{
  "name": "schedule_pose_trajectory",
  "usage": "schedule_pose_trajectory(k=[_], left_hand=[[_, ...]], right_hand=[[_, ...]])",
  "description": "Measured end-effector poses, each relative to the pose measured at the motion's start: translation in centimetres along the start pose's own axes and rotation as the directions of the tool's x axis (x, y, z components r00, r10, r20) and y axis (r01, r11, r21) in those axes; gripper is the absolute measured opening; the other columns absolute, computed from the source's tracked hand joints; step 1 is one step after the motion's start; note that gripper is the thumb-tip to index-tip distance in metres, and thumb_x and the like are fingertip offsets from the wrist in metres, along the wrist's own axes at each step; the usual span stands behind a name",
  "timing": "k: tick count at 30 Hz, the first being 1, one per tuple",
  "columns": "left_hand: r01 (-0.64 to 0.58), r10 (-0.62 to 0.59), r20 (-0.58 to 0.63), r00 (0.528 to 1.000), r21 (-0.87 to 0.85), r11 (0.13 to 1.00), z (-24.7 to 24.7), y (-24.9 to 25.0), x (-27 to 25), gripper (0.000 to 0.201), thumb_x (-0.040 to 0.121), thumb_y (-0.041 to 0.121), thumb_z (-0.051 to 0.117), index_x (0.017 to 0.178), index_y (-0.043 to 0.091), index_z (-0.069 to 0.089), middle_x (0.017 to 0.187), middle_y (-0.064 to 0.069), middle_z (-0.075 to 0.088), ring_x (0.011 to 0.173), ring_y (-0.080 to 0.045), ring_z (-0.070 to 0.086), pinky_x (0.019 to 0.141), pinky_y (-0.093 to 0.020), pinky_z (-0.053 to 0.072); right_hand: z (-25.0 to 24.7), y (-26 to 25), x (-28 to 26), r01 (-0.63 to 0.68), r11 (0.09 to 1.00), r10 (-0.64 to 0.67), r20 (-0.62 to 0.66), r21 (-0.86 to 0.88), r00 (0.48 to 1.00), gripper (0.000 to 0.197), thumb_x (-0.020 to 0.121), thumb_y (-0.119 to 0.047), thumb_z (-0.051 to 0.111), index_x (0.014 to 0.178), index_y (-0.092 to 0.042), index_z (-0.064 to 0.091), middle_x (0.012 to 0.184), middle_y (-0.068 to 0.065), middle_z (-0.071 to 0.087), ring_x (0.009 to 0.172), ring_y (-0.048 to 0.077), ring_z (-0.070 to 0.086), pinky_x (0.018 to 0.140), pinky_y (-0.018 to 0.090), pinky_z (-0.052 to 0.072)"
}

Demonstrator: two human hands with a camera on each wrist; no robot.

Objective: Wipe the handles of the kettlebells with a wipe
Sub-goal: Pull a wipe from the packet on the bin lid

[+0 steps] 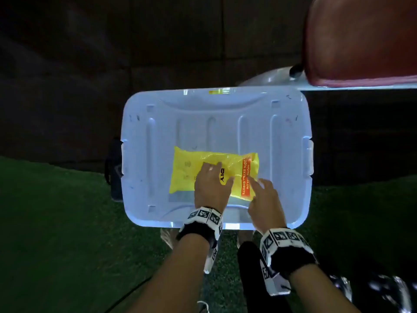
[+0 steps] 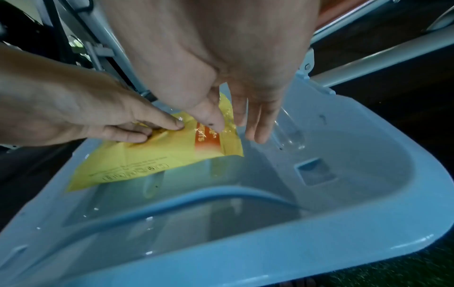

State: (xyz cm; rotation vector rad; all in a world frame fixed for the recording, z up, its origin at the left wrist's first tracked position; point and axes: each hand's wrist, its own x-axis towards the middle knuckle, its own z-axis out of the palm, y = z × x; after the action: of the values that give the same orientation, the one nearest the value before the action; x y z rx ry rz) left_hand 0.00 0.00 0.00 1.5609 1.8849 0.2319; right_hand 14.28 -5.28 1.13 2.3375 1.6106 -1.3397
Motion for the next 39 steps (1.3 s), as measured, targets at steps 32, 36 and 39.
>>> schedule_pose_trajectory(k=[32, 36, 39], left_hand=[[0.283, -0.259, 0.239, 0.936, -0.074, 0.956, -11.4, -6.5, 2.6, 0.013, 0.099, 0.025, 0.063, 0.086, 0.022, 0.062, 0.097, 0.006, 0.065, 0.076, -0.001, 0.064, 0.064, -0.015, 0.041], [0.228, -0.189, 0.267, 0.945, -0.122, 0.966, -10.8, -6.8, 2.4, 0.011, 0.099, 0.026, 0.065, 0.091, 0.017, 0.065, 0.102, 0.004, 0.067, 0.078, 0.0, 0.066, 0.062, -0.005, 0.038], [0.208, -0.173, 0.248, 0.953, -0.124, 0.97, -10.1, -6.4, 2.1, 0.015, 0.099, 0.029, 0.065, 0.096, 0.015, 0.067, 0.107, 0.002, 0.067, 0.076, 0.005, 0.061, 0.062, -0.003, 0.039]], right_hand=[[0.9, -3.8, 1.0, 0.063, 0.998, -0.042, -0.48, 0.028, 0.877, 0.012, 0.085, -0.019, 0.078, 0.095, -0.025, 0.078, 0.106, 0.009, 0.058, 0.097, 0.031, 0.055, 0.085, 0.041, 0.044], [3.4, -6.8, 1.7, 0.137, 0.99, -0.112, -0.474, 0.019, 0.873, 0.007, 0.082, -0.034, 0.08, 0.086, -0.028, 0.081, 0.095, 0.006, 0.06, 0.092, 0.032, 0.056, 0.082, 0.037, 0.036], [4.4, -8.5, 2.7, 0.067, 0.994, -0.025, -0.396, 0.092, 0.918, 0.015, 0.083, -0.043, 0.076, 0.089, -0.03, 0.081, 0.091, 0.003, 0.062, 0.094, 0.031, 0.059, 0.087, 0.039, 0.041]])
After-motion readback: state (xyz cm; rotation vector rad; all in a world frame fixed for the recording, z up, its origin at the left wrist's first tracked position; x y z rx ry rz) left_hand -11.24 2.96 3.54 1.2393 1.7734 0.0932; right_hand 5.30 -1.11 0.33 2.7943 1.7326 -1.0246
